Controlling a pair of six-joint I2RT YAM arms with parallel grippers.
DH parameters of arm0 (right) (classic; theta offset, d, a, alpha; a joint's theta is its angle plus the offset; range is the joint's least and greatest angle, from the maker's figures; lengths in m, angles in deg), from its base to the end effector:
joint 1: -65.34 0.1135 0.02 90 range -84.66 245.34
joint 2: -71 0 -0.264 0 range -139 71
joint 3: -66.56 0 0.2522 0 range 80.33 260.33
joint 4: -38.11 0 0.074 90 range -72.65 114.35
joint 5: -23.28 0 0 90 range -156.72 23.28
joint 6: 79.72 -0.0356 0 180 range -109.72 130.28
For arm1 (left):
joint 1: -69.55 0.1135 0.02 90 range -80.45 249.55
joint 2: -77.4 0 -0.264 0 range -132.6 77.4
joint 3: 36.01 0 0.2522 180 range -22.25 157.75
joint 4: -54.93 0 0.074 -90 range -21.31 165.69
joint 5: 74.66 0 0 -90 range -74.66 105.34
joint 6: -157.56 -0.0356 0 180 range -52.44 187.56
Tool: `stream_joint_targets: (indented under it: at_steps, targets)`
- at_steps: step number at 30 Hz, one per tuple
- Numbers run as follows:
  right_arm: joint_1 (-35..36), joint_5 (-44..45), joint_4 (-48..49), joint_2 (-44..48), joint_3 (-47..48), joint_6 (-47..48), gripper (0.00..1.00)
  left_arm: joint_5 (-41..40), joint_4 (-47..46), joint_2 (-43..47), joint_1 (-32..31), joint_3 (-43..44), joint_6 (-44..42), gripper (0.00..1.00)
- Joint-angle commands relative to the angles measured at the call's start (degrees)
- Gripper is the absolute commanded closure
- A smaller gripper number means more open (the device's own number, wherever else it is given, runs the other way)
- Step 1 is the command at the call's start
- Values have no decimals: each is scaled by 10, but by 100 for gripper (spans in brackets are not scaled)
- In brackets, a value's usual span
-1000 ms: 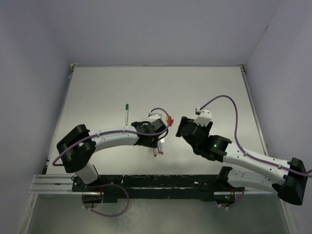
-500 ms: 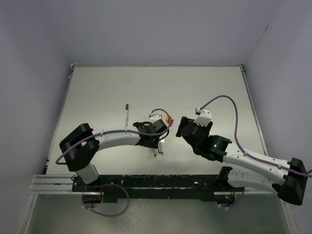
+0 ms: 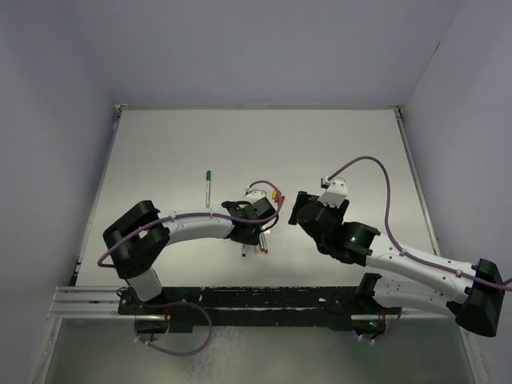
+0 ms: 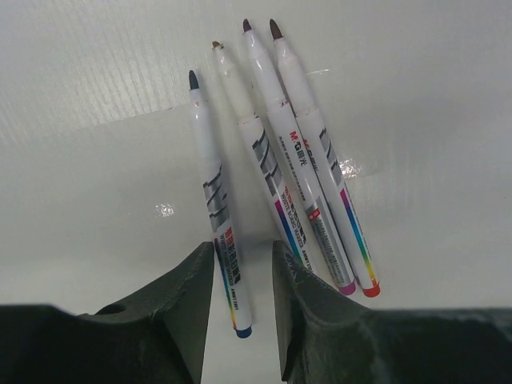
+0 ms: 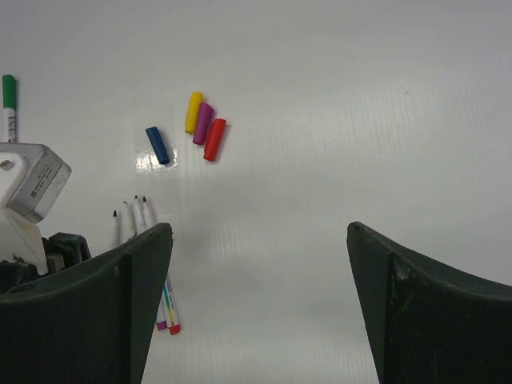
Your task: Insert the pens into the pen caps
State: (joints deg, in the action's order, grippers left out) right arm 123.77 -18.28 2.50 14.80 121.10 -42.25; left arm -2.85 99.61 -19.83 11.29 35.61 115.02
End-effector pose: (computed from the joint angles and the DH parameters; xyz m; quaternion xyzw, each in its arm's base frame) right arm 0.1289 0.1589 0.2665 0.1399 0.8254 0.1254 0.5324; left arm 0.1762 -0.2638 0.1649 0.0646 0.9711 -0.0407 0.2262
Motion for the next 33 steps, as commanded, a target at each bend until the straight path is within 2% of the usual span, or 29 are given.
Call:
stream_joint_targets:
  at_steps: [1, 11, 21, 33]
  targets:
    - [0, 10, 13, 0, 6, -7, 9, -1, -8, -7, 0, 22, 3, 62]
    - [0, 5, 20, -12, 12, -3, 9, -10, 26, -3, -1, 8, 8, 63]
    - [0, 0, 27, -29, 19, -1, 9, 8, 12, 1, -1, -35, 19, 65]
    - [0, -1, 20, -16, 19, -9, 9, 12, 27, -51, -1, -40, 22, 77]
